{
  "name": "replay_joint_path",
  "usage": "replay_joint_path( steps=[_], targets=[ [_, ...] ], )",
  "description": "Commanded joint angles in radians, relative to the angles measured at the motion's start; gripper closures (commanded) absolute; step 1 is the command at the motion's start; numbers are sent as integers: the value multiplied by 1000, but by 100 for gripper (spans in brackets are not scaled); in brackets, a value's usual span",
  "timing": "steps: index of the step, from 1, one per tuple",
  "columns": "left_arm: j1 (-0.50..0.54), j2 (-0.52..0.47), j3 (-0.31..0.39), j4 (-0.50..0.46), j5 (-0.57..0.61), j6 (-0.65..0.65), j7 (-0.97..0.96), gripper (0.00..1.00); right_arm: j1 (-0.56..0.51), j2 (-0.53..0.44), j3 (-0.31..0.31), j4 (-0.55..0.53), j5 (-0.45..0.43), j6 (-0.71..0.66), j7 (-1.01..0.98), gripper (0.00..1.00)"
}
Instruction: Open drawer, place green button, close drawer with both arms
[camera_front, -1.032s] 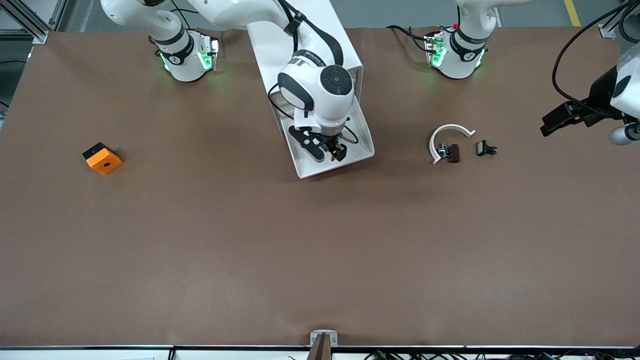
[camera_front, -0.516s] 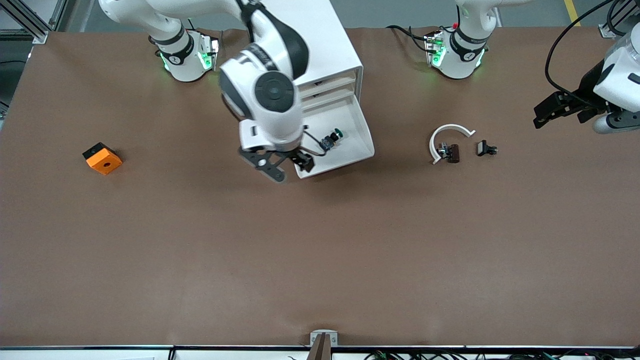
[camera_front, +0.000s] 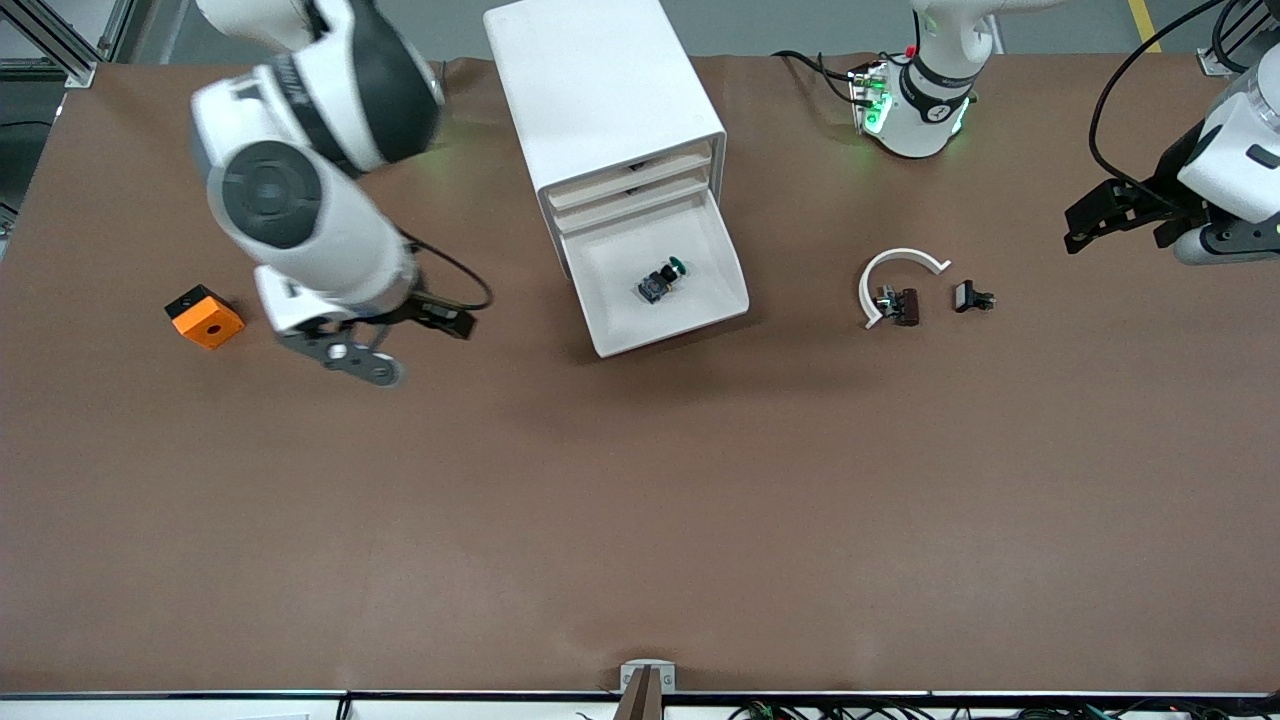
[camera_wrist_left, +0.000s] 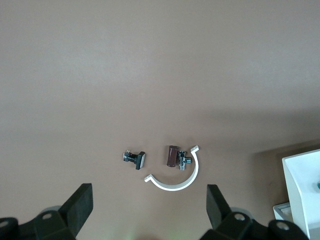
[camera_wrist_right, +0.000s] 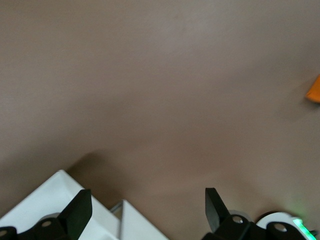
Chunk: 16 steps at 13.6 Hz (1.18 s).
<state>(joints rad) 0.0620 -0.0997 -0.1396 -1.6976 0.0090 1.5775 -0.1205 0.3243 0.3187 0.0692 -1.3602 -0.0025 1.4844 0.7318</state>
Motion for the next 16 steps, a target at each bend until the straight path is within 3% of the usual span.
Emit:
replay_joint_path(
  steps=[1, 7, 16],
  targets=[
    [13, -49, -15, -42, 13, 1, 16, 0, -134, -124, 17, -130, 13, 4, -206, 0],
    [15, -57, -25, -74, 13, 18, 16, 0, -339, -286, 14, -322, 3, 13, -558, 0],
    [19, -69, -12, -83, 3, 44, 15, 0, -435, -389, 14, -428, -20, 91, -735, 0]
  ],
)
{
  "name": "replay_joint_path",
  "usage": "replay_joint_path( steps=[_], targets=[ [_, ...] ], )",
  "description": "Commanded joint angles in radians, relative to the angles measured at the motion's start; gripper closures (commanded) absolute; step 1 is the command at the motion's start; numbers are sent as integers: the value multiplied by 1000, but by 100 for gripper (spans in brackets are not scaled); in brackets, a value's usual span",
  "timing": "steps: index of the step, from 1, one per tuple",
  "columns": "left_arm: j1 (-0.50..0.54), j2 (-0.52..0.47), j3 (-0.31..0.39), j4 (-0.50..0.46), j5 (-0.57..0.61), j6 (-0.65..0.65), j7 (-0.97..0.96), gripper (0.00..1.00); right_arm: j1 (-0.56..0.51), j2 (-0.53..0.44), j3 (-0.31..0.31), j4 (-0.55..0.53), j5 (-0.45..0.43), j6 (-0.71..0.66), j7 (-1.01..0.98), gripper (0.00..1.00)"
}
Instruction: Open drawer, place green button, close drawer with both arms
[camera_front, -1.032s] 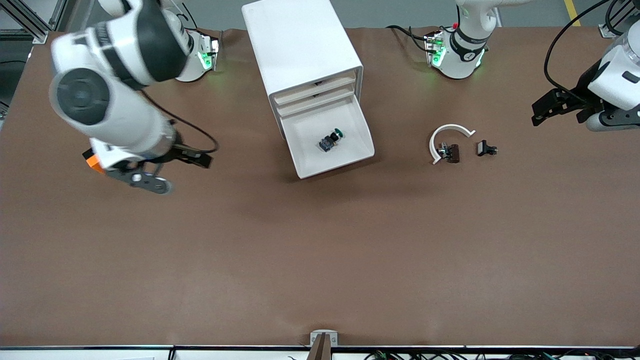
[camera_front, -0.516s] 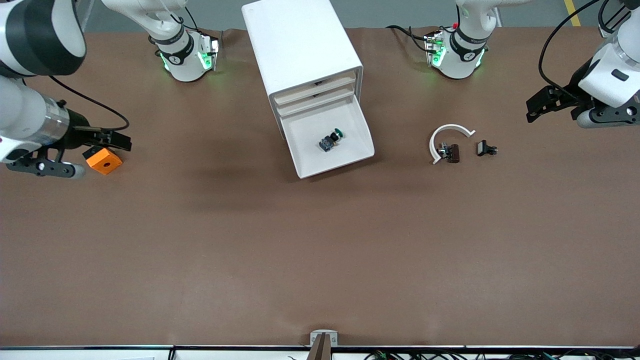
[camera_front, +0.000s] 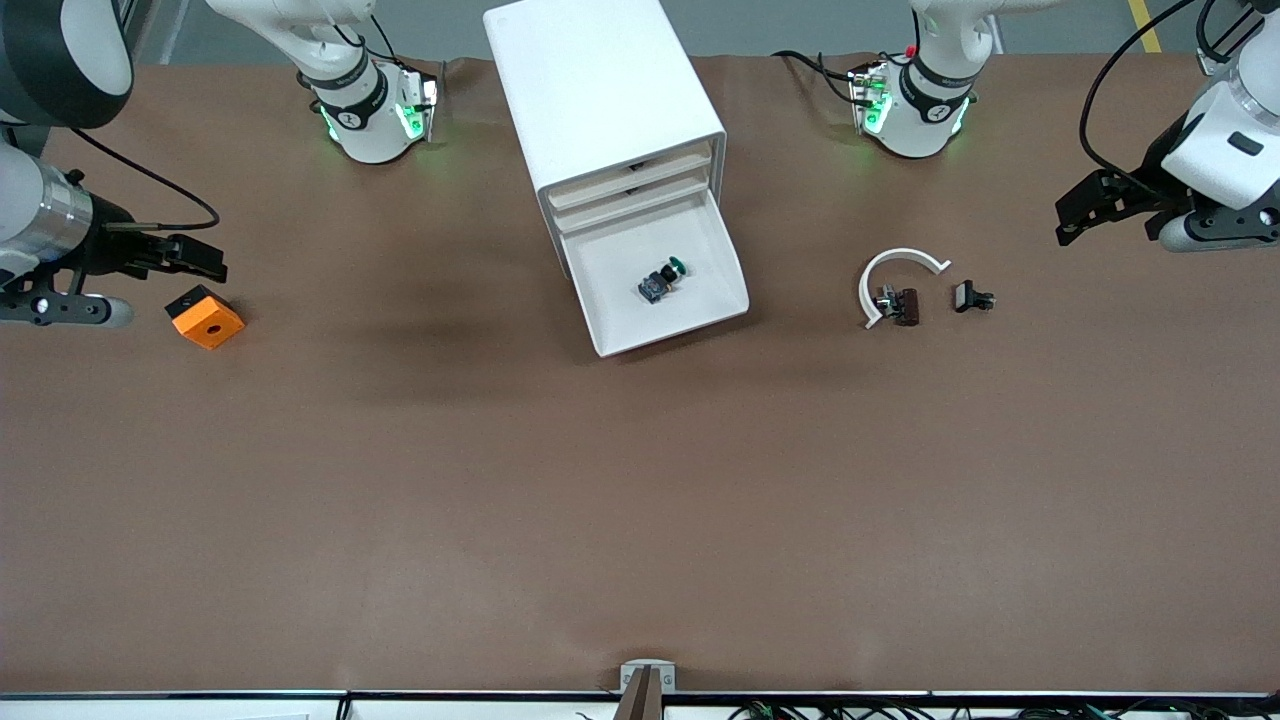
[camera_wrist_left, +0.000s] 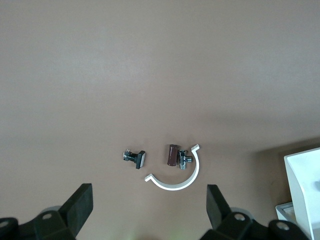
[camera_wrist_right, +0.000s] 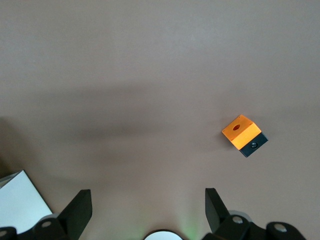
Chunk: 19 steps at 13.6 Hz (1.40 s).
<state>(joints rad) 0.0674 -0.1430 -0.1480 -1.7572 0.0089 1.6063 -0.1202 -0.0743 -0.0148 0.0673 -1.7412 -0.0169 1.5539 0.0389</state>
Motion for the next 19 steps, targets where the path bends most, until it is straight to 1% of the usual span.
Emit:
replay_joint_path(
  steps=[1, 5, 8, 11, 12, 15, 19],
  targets=[
    [14, -23, -4, -21, 3, 17, 14, 0, -56, -56, 16, -46, -6, 23, -77, 0],
    [14, 6, -4, 25, 3, 9, -3, 0, -68, -51, 14, -43, -6, 26, -100, 0],
    [14, 20, -4, 36, 5, 9, 4, 0, -77, -50, 14, -32, -8, 23, -94, 0],
    [14, 29, -5, 54, 14, 7, 4, 0, -87, -40, 16, 17, -11, -23, -86, 0],
    [12, 46, -5, 73, 17, 6, 8, 0, -99, -42, 16, 29, -11, -32, -83, 0],
    [12, 53, -5, 81, 17, 6, 8, 0, -108, -40, 17, 48, -11, -46, -85, 0],
    [11, 53, -5, 82, 17, 4, 7, 0, -145, -43, 16, 34, 5, -52, -82, 0]
  ],
)
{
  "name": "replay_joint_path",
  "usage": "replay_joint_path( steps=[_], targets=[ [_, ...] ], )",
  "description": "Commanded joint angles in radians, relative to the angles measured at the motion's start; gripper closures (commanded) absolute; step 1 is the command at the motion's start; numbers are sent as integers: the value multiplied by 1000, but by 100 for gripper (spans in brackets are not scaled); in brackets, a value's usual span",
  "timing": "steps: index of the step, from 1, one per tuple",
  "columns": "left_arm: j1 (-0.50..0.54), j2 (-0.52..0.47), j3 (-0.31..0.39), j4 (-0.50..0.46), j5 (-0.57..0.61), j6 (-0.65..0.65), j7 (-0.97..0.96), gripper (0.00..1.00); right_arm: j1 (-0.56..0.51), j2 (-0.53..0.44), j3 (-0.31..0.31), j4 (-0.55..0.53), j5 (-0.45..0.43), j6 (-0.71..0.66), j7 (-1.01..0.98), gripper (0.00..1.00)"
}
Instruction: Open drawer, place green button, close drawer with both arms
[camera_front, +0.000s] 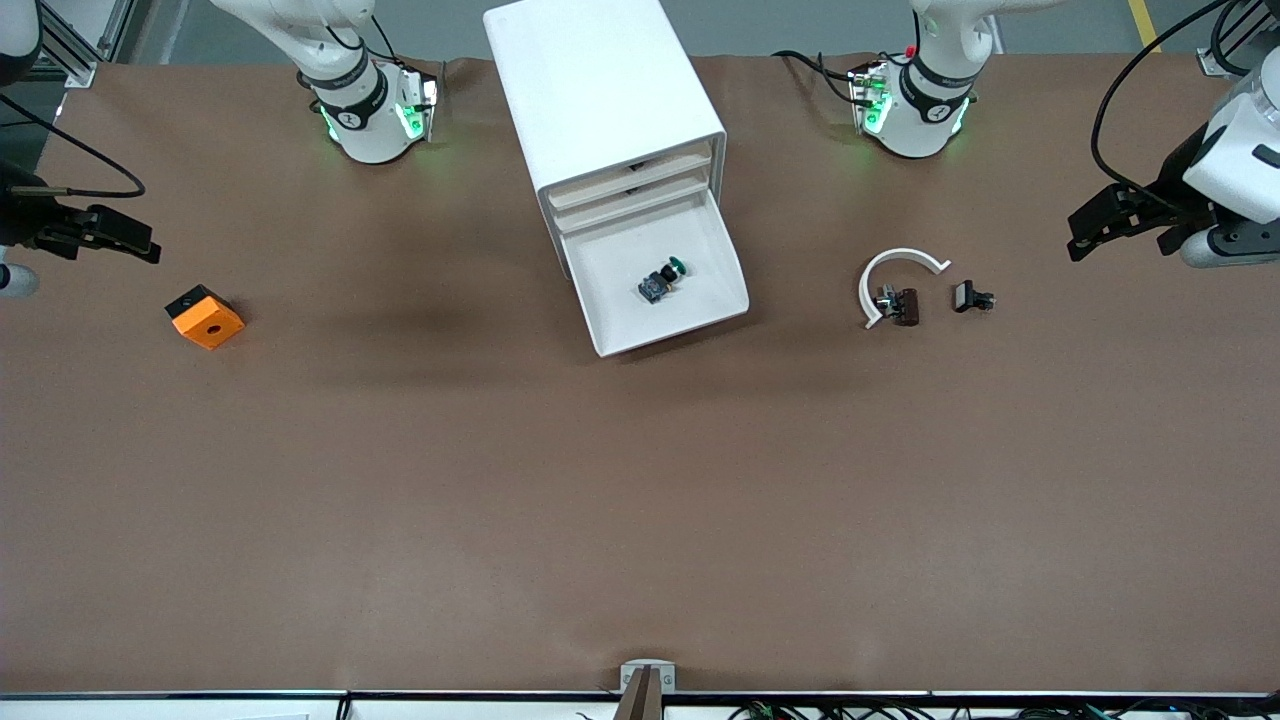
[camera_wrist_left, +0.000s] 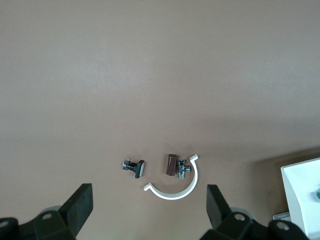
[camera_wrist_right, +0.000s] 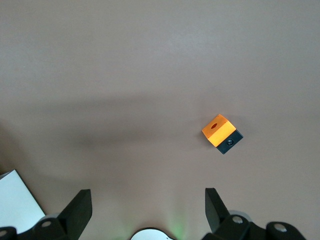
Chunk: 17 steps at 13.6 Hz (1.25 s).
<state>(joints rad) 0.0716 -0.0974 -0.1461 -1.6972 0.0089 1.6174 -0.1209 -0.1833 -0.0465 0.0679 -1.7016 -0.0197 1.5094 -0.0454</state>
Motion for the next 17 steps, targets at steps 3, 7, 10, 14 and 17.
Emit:
replay_joint_path(
  steps=[3, 7, 10, 14, 17],
  targets=[
    [7, 7, -7, 22, 17, -7, 3, 0, -36, -50, 17, -9, 7, -21, 2, 0],
    [10, 7, -6, 21, 17, -10, 9, 0, 11, -85, 7, -16, 9, -12, 6, 0],
    [28, 7, -6, 22, 17, -13, 15, 0, 106, -111, -81, -26, 10, 6, 6, 0],
    [25, 7, -7, 22, 17, -13, 12, 0, 146, -133, -108, -38, 18, -3, 6, 0],
    [25, 7, -7, 19, 17, -14, 12, 0, 186, -138, -158, -38, 18, -24, 6, 0]
  ],
)
